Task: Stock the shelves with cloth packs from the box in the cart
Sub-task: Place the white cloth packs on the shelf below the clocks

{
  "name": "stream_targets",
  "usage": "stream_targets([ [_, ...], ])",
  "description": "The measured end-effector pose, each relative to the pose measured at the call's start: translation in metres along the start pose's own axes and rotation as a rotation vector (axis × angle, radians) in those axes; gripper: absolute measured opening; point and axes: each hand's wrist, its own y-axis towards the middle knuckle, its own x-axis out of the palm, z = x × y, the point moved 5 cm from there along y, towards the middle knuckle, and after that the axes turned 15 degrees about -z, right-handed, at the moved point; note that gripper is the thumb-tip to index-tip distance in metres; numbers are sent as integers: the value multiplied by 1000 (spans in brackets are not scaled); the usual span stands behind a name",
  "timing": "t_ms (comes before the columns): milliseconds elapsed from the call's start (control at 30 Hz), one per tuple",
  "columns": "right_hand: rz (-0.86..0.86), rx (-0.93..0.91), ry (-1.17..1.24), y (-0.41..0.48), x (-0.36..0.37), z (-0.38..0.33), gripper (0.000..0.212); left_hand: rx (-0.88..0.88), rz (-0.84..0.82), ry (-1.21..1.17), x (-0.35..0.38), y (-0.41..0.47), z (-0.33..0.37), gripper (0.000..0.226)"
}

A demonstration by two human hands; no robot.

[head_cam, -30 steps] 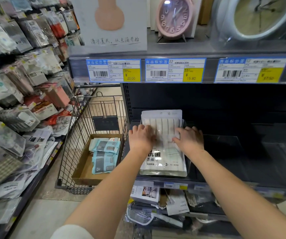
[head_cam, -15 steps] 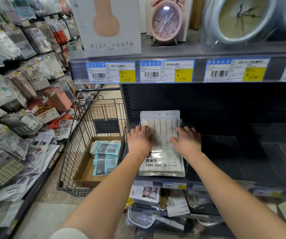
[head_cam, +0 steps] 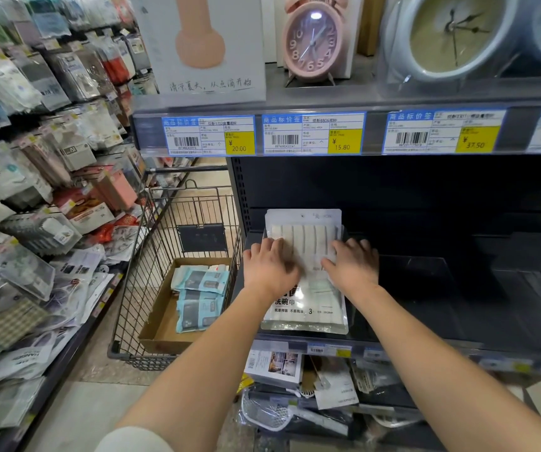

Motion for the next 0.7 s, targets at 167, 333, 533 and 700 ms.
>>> stream_targets([
  [167,20,16,25,6,-4,0,42,10,-19,-20,-3,7,2,78],
  [333,33,8,61,14,-7,-1,41,-14,-17,-63,-7,14,6,73],
  [533,35,-4,111,15,-7,2,44,0,1,-65,-5,14,1,77],
  [700,28,-15,132,14,-5,5,48,5,14,-71,-7,11,-1,78],
])
